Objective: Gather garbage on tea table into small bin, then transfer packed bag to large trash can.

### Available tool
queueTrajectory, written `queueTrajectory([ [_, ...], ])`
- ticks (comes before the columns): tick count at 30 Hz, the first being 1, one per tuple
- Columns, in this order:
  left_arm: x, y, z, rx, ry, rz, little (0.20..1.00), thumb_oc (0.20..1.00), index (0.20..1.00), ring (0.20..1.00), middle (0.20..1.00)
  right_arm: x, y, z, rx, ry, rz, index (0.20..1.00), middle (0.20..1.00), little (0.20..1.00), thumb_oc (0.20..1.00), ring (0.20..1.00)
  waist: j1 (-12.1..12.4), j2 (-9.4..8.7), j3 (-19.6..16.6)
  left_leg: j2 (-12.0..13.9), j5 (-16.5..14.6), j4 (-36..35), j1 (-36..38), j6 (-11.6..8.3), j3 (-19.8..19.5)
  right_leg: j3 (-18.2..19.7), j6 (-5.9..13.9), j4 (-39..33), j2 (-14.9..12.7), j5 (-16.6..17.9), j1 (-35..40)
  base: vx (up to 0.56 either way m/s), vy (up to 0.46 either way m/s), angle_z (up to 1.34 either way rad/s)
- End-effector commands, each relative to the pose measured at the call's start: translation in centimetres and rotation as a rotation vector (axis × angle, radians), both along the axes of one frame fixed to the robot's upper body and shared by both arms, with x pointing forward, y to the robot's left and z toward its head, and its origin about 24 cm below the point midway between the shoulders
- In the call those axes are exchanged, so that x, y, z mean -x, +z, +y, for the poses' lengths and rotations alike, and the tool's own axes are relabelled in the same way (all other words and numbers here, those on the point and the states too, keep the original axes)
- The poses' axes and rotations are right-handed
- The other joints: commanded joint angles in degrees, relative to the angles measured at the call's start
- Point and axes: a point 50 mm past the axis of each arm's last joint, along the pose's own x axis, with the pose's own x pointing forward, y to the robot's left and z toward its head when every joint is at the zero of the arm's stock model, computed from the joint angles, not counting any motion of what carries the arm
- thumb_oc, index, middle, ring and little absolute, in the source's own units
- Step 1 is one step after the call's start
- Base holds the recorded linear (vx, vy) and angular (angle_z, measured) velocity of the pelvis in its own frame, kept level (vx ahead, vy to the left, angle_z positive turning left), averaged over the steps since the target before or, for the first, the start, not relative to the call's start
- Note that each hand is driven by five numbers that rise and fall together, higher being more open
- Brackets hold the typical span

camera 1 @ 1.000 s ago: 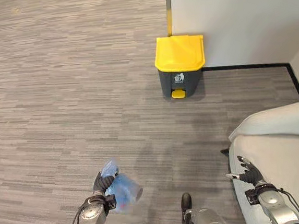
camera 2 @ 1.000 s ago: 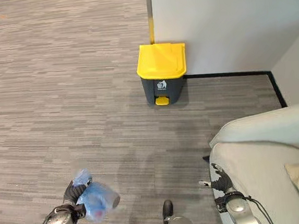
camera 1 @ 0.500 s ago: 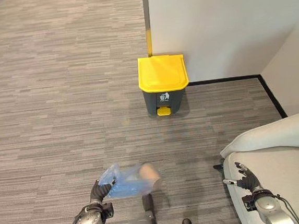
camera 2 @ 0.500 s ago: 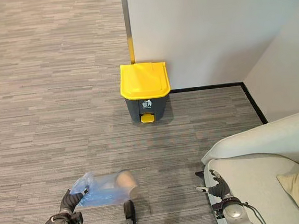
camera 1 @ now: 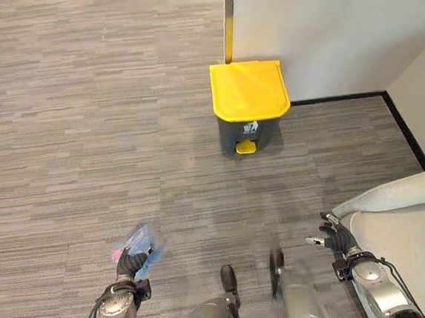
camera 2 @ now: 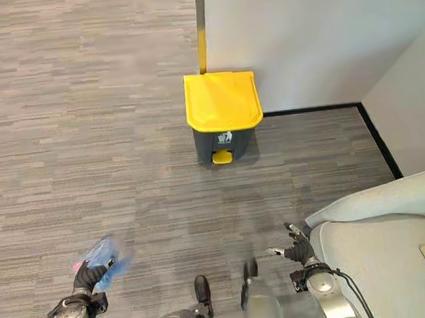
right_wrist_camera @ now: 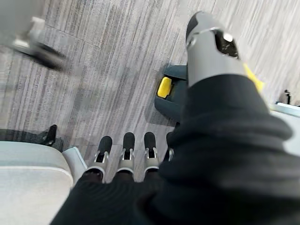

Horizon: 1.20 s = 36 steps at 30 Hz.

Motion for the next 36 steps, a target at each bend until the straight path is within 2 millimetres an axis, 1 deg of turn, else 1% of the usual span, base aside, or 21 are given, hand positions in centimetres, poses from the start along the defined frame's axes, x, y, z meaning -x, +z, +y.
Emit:
queueTrajectory([
  [1, -1.0, 2.2, 0.4, -0.027, -0.025, -0.126, 0.200, 0.200, 0.200, 0.200, 0.200, -0.2, 0.8, -1.0, 0.025, -0.006, -0.047, 1.000, 1.000, 1.000, 1.000, 1.000, -2.2, -0.07, -0.9, 3.3, -11.8, 4.7, 10.0, -7.30, -7.9, -2.3, 2.61, -3.8, 1.0, 4.1, 7.7, 0.75, -0.438, 1.03],
  [2, -0.8, 2.0, 0.2, -0.024, -0.035, -0.118, 0.200, 0.200, 0.200, 0.200, 0.200, 0.4, 0.4, -1.6, 0.030, -0.029, -0.026, 1.000, 1.000, 1.000, 1.000, 1.000, -2.5, 0.41, -1.7, 4.7, -12.1, 6.1, 11.6, -8.69, -9.1, -1.9, 1.34, -2.1, 1.2, 4.2, 8.9, 0.42, -0.292, 1.21],
  [3, -0.8, 2.0, 0.2, -0.024, -0.035, -0.118, 0.200, 0.200, 0.200, 0.200, 0.200, 0.4, 0.4, -1.6, 0.030, -0.029, -0.026, 1.000, 1.000, 1.000, 1.000, 1.000, -2.6, 0.22, -1.8, 4.5, -11.9, 6.0, 11.4, -8.66, -9.2, -1.9, 1.35, -2.2, 1.0, 4.3, 8.8, 0.41, -0.339, 1.39],
  [4, -0.6, 1.7, 0.1, -0.012, -0.027, -0.110, 0.200, 0.200, 0.200, 0.200, 0.200, 0.8, 0.1, -2.1, 0.037, -0.047, -0.006, 1.000, 1.000, 1.000, 1.000, 1.000, -3.0, 0.87, -2.8, 7.1, -9.3, 9.0, 11.0, -11.21, -9.0, -3.0, 0.39, -1.3, 1.8, 3.2, 10.2, 0.17, -0.178, 0.90],
  [5, -0.6, 1.8, 0.1, -0.013, -0.026, -0.110, 0.200, 0.200, 0.200, 0.200, 0.200, 0.8, 0.1, -2.1, 0.036, -0.046, -0.006, 1.000, 1.000, 1.000, 1.000, 1.000, -3.2, 0.65, -3.0, 6.9, -9.0, 8.9, 10.8, -11.17, -9.1, -3.0, 0.41, -1.4, 1.5, 3.4, 10.0, 0.26, -0.275, 0.61],
  [7, -0.6, 1.6, -0.1, -0.001, -0.031, -0.104, 0.200, 0.200, 0.200, 0.200, 0.200, 0.9, 0.0, -2.4, 0.040, -0.055, 0.000, 1.000, 1.000, 1.000, 1.000, 1.000, -3.1, 0.94, -3.1, 8.5, -4.5, 15.3, 8.2, -12.67, -9.1, -4.0, -1.08, -1.3, 2.4, 2.0, 12.0, 0.21, -0.217, 0.39],
  [8, -0.6, 1.4, 0.0, 0.002, -0.018, -0.098, 0.200, 0.200, 0.200, 0.200, 0.200, 0.9, 0.0, -2.7, 0.040, -0.074, -0.002, 1.000, 1.000, 1.000, 1.000, 1.000, -3.3, 0.92, -3.7, 9.8, -0.6, 18.3, 6.8, -13.22, -8.6, -4.5, -2.34, -1.8, 3.6, 0.5, 13.8, 0.34, -0.248, 0.11],
  [9, -0.7, 1.4, -0.1, 0.009, -0.015, -0.097, 0.200, 0.200, 0.200, 0.200, 0.200, 1.0, 0.0, -2.9, 0.041, -0.077, -0.003, 1.000, 1.000, 1.000, 1.000, 1.000, -2.9, 0.67, -3.8, 9.9, -0.7, 18.1, 5.2, -12.16, -8.4, -4.3, -2.95, -2.2, 4.2, -1.0, 15.3, 0.29, -0.182, -0.22],
  [10, -0.7, 1.4, -0.1, 0.009, -0.015, -0.097, 0.200, 0.200, 0.200, 0.200, 0.200, 1.0, 0.1, -2.9, 0.041, -0.077, -0.004, 1.000, 1.000, 1.000, 1.000, 1.000, -2.9, 0.72, -3.7, 10.0, -0.8, 18.2, 5.2, -12.15, -8.4, -4.2, -2.95, -2.2, 4.2, -1.0, 15.4, 0.21, -0.107, -0.38],
  [12, -0.8, 1.2, -0.6, 0.016, -0.024, -0.091, 0.200, 0.200, 0.200, 0.200, 0.200, 0.7, 0.4, -3.1, 0.045, -0.087, -0.019, 1.000, 1.000, 1.000, 1.000, 1.000, -2.2, 0.15, -3.5, 8.0, -3.7, 15.2, 1.7, -10.89, -9.1, -3.0, -2.93, -3.3, 4.4, -2.0, 17.3, 0.22, -0.072, -0.23],
  [14, -0.9, 1.1, -0.8, 0.017, -0.033, -0.091, 0.200, 0.200, 0.200, 0.200, 0.200, 0.6, 0.5, -3.3, 0.049, -0.091, -0.026, 1.000, 1.000, 1.000, 1.000, 1.000, -2.0, -0.08, -3.1, 7.1, -4.8, 14.1, -0.6, -10.85, -9.1, -2.4, -2.87, -3.8, 4.4, -2.3, 18.0, 0.14, -0.018, 0.01],
  [17, -1.0, 1.1, -0.9, 0.018, -0.043, -0.087, 0.200, 0.200, 0.200, 0.200, 0.200, 0.7, 0.5, -3.5, 0.050, -0.101, -0.023, 1.000, 1.000, 1.000, 1.000, 1.000, -2.0, -0.36, -3.0, 6.8, -5.1, 12.7, -2.6, -10.88, -8.0, -1.9, -2.86, -4.8, 4.4, -2.6, 19.0, 0.10, 0.022, -0.24],
  [18, -1.0, 1.0, -1.0, 0.015, -0.050, -0.083, 0.200, 0.200, 0.200, 0.200, 0.200, 0.8, 0.4, -3.6, 0.048, -0.105, -0.020, 1.000, 1.000, 1.000, 1.000, 1.000, -2.0, -0.46, -2.9, 6.7, -4.6, 11.8, -3.4, -10.95, -7.7, -1.6, -2.80, -5.2, 4.5, -2.7, 19.7, 0.20, 0.057, -0.10],
  [19, -1.0, 0.9, -1.2, 0.012, -0.063, -0.077, 0.200, 0.200, 0.200, 0.200, 0.200, 0.9, 0.2, -3.5, 0.036, -0.118, -0.015, 1.000, 1.000, 1.000, 1.000, 1.000, -1.9, -0.58, -2.9, 6.7, -2.7, 10.8, -5.5, -11.10, -6.9, -1.6, -2.78, -6.3, 4.5, -2.9, 21.1, 0.17, 0.046, -0.06],
  [20, -1.0, 0.9, -1.2, 0.012, -0.063, -0.077, 0.200, 0.200, 0.200, 0.200, 0.200, 1.0, 0.2, -3.5, 0.036, -0.118, -0.014, 1.000, 1.000, 1.000, 1.000, 1.000, -1.9, -0.61, -2.9, 6.7, -2.7, 10.8, -5.5, -11.10, -6.9, -1.6, -2.78, -6.4, 4.4, -2.9, 21.2, 0.17, 0.055, 0.04],
  [23, -1.1, 1.0, -1.2, 0.007, -0.070, -0.080, 0.200, 0.200, 0.200, 0.200, 0.200, 1.4, -0.2, -3.4, 0.027, -0.134, 0.000, 1.000, 1.000, 1.000, 1.000, 1.000, -0.9, -0.29, -2.5, 6.9, 1.8, 7.4, -8.8, -11.14, -4.7, -1.3, -3.07, -7.5, 5.5, -3.9, 24.0, 0.20, 0.091, 0.10],
  [25, -0.9, 1.0, -1.1, 0.002, -0.069, -0.073, 0.200, 0.200, 0.200, 0.200, 0.200, 1.6, -0.4, -3.3, 0.024, -0.135, 0.008, 1.000, 1.000, 1.000, 1.000, 1.000, -0.3, 0.02, -2.6, 7.0, 2.4, 4.8, -8.0, -11.08, -4.8, -0.4, -2.81, -7.3, 6.0, -4.9, 25.2, 0.25, 0.143, 0.15],
  [27, -0.3, 0.7, -0.9, -0.010, -0.067, -0.057, 0.200, 0.200, 0.200, 0.200, 0.200, 1.8, -0.6, -3.1, 0.026, -0.125, 0.021, 1.000, 1.000, 1.000, 1.000, 1.000, -0.5, 0.22, -3.4, 6.4, 2.3, 3.8, -6.5, -10.27, -5.0, 0.0, -2.22, -6.8, 5.7, -5.4, 26.1, 0.30, 0.198, -0.39],
  [30, 0.0, 0.9, -0.1, -0.032, -0.050, -0.052, 0.200, 0.200, 0.200, 0.200, 0.200, 1.6, -0.9, -2.3, 0.004, -0.113, 0.026, 1.000, 1.000, 1.000, 1.000, 1.000, -0.1, -0.51, -4.1, 5.8, 1.3, 3.7, -5.4, -9.15, -3.7, 1.8, -1.25, -5.5, 4.5, -5.8, 26.5, 0.26, 0.202, -0.36],
  [32, -0.1, 1.4, 0.8, -0.050, -0.026, -0.068, 0.200, 0.200, 0.200, 0.200, 0.200, 1.1, -0.9, -1.5, -0.004, -0.078, 0.028, 1.000, 1.000, 1.000, 1.000, 1.000, 1.2, -1.20, -4.0, 5.2, -0.6, 4.9, -4.6, -7.73, -2.7, 3.1, -0.40, -2.8, 3.5, -6.0, 25.9, 0.20, 0.181, -0.37],
  [36, -0.1, 1.6, 1.2, -0.061, -0.008, -0.076, 0.200, 0.200, 0.200, 0.200, 0.200, 0.6, -0.8, -1.1, -0.012, -0.065, 0.021, 1.000, 1.000, 1.000, 1.000, 1.000, 2.0, -1.44, -4.2, 4.7, -2.2, 5.3, -3.9, -6.43, -2.4, 3.8, 0.37, 0.7, 3.1, -5.7, 24.6, 0.12, 0.079, -0.40],
])
